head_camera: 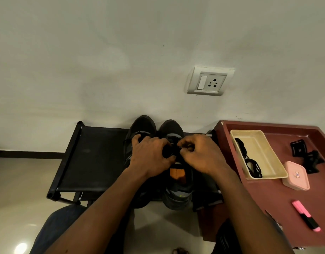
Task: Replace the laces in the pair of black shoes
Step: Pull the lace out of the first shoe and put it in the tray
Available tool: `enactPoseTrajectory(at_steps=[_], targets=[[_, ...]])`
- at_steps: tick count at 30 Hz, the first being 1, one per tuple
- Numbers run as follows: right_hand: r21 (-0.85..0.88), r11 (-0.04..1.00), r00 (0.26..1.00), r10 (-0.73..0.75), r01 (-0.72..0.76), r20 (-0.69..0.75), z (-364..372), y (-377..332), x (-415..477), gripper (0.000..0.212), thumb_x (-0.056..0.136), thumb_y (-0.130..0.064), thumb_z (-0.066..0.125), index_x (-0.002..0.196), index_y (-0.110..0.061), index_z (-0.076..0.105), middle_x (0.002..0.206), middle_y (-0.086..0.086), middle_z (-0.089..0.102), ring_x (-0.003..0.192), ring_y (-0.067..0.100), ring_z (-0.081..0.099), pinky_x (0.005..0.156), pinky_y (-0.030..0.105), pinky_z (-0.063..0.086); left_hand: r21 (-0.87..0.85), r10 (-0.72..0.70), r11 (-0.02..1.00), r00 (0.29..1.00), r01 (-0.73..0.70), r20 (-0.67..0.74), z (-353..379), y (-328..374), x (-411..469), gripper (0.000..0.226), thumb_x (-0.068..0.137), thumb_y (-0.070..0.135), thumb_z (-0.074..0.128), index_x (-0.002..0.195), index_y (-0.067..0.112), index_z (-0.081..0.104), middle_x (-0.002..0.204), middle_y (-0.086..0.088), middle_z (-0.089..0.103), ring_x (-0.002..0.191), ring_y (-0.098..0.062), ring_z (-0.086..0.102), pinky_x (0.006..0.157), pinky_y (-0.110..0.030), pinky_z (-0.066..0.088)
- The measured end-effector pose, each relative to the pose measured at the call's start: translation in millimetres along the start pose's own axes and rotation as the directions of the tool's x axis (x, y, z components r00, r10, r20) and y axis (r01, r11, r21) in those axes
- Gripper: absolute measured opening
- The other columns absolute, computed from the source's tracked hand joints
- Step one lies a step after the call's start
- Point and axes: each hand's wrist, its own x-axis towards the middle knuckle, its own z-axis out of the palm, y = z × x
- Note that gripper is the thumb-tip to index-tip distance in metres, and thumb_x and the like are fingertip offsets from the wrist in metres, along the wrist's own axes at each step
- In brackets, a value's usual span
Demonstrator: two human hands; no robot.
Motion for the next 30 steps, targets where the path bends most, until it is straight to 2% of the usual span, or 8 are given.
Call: enactPoseTrajectory(at_steps=[5, 10, 14, 17, 19, 23, 27, 30], targets=[[-0.2, 0.979, 0.997, -0.061, 0.051, -0.041, 2.4, 1.1, 0.1, 0.007, 0.095, -0.034, 0.072, 0.098, -0.034, 0.078, 0.098, -0.015, 0.064, 0.103, 0.009, 0.059, 0.083, 0.034, 0.055, 0.005, 0.0, 1.0, 1.0, 0.0, 0.02, 0.8, -1.2, 1.2, 0.05, 0.086, 0.071, 0.056, 0.123, 0.039, 0.064, 0.115, 0.011, 0.068, 0.124, -0.018, 0.056, 0.121, -0.056, 0.011], [0.307, 0.948, 0.961, 0.159, -0.085, -0.226, 0.0, 4.3, 5.8, 0.017, 0.095, -0.026, 0.073, 0.081, -0.037, 0.073, 0.09, -0.015, 0.071, 0.088, 0.002, 0.066, 0.077, 0.027, 0.051, -0.009, -0.001, 1.0, 1.0, 0.001, 0.025, 1.2, -2.5, 1.1, 0.05, 0.086, 0.071, 0.057, 0.125, 0.039, 0.062, 0.118, 0.01, 0.066, 0.128, -0.019, 0.053, 0.123, -0.058, 0.008], [0.864, 0.477, 0.871, 0.48, -0.16, -0.103, -11.4, 7.2, 9.3, 0.016, 0.103, -0.015, 0.059, 0.096, -0.015, 0.073, 0.098, 0.001, 0.079, 0.094, 0.015, 0.073, 0.075, 0.029, 0.051, -0.026, 0.007, 1.0, 0.999, -0.006, 0.039, 2.7, -3.1, 0.0, 0.053, 0.086, 0.072, 0.056, 0.128, 0.041, 0.06, 0.134, 0.009, 0.06, 0.137, -0.02, 0.045, 0.124, -0.059, 0.005], [0.948, 0.241, 0.878, 0.474, -0.206, 0.071, -15.7, 5.6, 8.5, 0.024, 0.108, -0.013, 0.041, 0.1, -0.011, 0.064, 0.09, 0.006, 0.079, 0.084, 0.02, 0.073, 0.068, 0.03, 0.052, -0.019, 0.008, 1.0, 0.999, -0.008, 0.038, 1.6, -2.6, 1.6, 0.054, 0.085, 0.074, 0.055, 0.128, 0.042, 0.06, 0.138, 0.011, 0.058, 0.139, -0.018, 0.043, 0.124, -0.059, 0.004], [0.903, 0.359, 0.893, 0.447, -0.235, 0.055, -13.3, 2.1, 9.1, 0.023, 0.109, -0.014, 0.042, 0.097, -0.015, 0.062, 0.076, 0.001, 0.071, 0.074, 0.018, 0.066, 0.061, 0.029, 0.049, -0.016, 0.011, 1.0, 0.999, -0.011, 0.036, 2.9, -4.1, 2.5, 0.056, 0.085, 0.076, 0.053, 0.128, 0.042, 0.06, 0.138, 0.011, 0.057, 0.139, -0.018, 0.043, 0.124, -0.059, 0.004], [0.471, 0.862, 0.972, 0.231, -0.185, -0.042, -2.6, -4.5, 6.5, 0.006, 0.099, -0.032, 0.065, 0.095, -0.03, 0.069, 0.091, -0.011, 0.07, 0.087, 0.006, 0.066, 0.073, 0.026, 0.052, 0.004, 0.017, 1.0, 0.999, -0.018, 0.042, 4.4, -5.9, 3.9, 0.056, 0.085, 0.078, 0.052, 0.126, 0.042, 0.061, 0.137, 0.011, 0.059, 0.138, -0.019, 0.044, 0.124, -0.061, 0.005], [0.032, 0.994, 0.99, 0.103, -0.106, 0.094, 2.4, -6.3, -0.1, 0.017, 0.089, -0.035, 0.079, 0.104, -0.032, 0.071, 0.097, -0.015, 0.064, 0.086, 0.001, 0.062, 0.069, 0.018, 0.047, 0.027, 0.015, 1.0, 0.999, -0.015, 0.031, 4.4, -6.1, 4.1, 0.057, 0.083, 0.079, 0.05, 0.125, 0.042, 0.061, 0.135, 0.011, 0.06, 0.137, -0.018, 0.046, 0.123, -0.06, 0.009], [-0.054, 0.998, 0.998, 0.036, -0.033, 0.049, -2.6, -7.8, -2.5, 0.01, 0.091, -0.026, 0.079, 0.099, -0.028, 0.075, 0.096, -0.015, 0.061, 0.088, 0.004, 0.061, 0.074, 0.019, 0.051, 0.032, 0.014, 0.999, 1.0, -0.015, 0.025, 4.5, -6.4, 4.2, 0.061, 0.081, 0.082, 0.048, 0.125, 0.041, 0.062, 0.134, 0.011, 0.061, 0.136, -0.018, 0.046, 0.123, -0.059, 0.01]])
